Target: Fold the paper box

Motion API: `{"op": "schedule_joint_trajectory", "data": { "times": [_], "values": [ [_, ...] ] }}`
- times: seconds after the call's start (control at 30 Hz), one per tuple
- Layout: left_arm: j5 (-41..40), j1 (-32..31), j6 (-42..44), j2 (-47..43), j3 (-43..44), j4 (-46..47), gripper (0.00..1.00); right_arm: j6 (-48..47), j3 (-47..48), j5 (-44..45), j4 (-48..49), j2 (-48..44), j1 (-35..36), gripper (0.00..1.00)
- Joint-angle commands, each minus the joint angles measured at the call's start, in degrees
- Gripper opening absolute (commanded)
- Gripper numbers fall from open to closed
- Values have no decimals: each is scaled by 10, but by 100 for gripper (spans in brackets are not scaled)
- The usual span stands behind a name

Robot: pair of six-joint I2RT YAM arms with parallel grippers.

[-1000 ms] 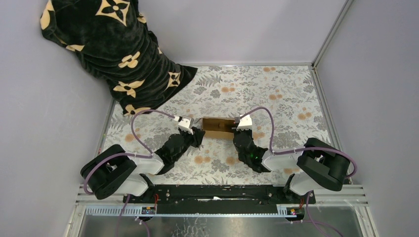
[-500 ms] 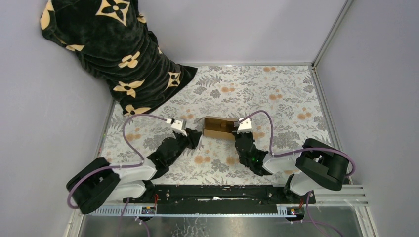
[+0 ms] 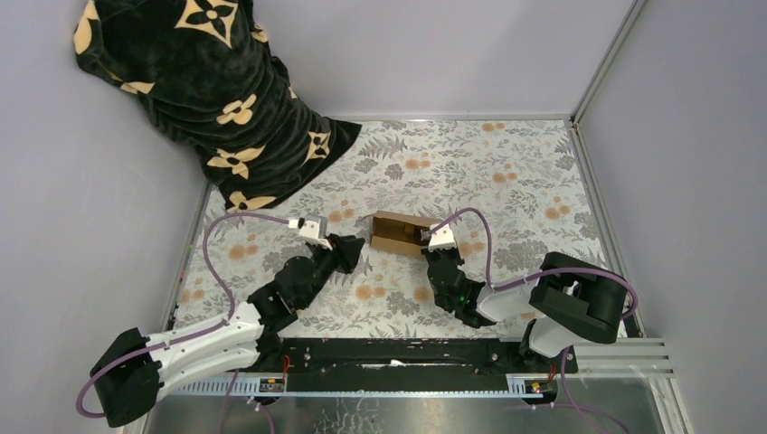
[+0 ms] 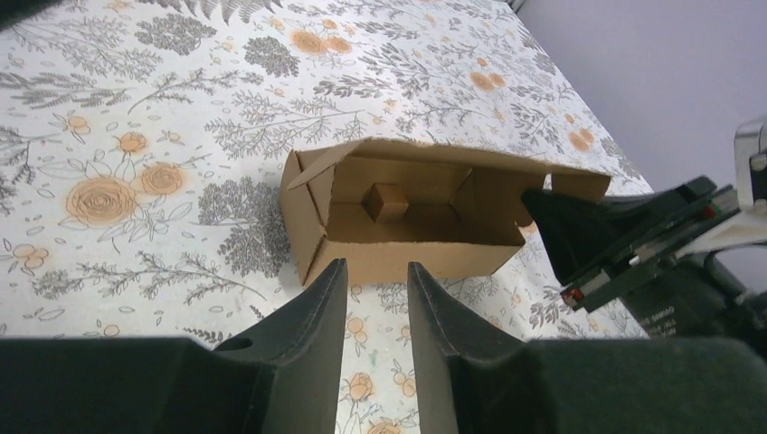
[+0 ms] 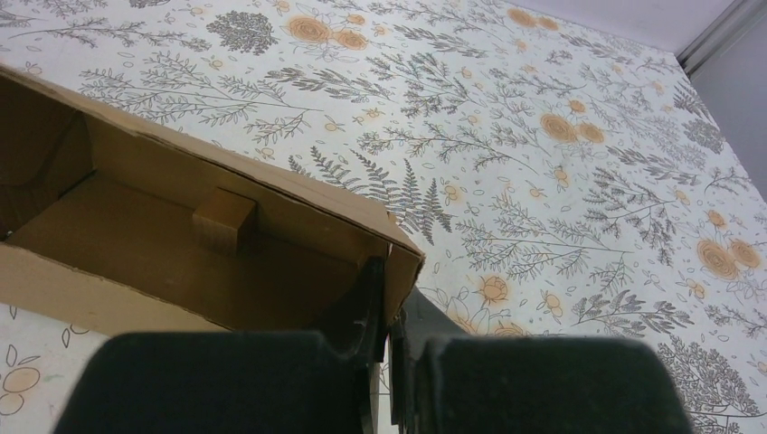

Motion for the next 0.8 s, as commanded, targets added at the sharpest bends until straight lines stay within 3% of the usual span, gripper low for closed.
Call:
{"op": "schedule_joint_trajectory", "data": {
  "times": [0.0, 0.17, 0.27, 0.4, 0.77],
  "values": [
    [-34, -7, -3, 35, 80, -57, 38, -40, -14, 31, 6, 14, 12, 0],
    [-33, -9, 21, 127, 179, -68, 38, -52, -15, 36, 14, 15, 17, 0],
    [-34, -7, 28, 184, 238, -76, 47, -55, -16, 37, 18, 13, 18, 0],
    [-30, -7, 43, 295, 327, -115, 47, -57, -18, 35, 23, 14, 19, 0],
    [-12, 3, 36, 416, 336, -73, 44, -46, -27, 21, 26, 11, 23, 1]
  ]
}}
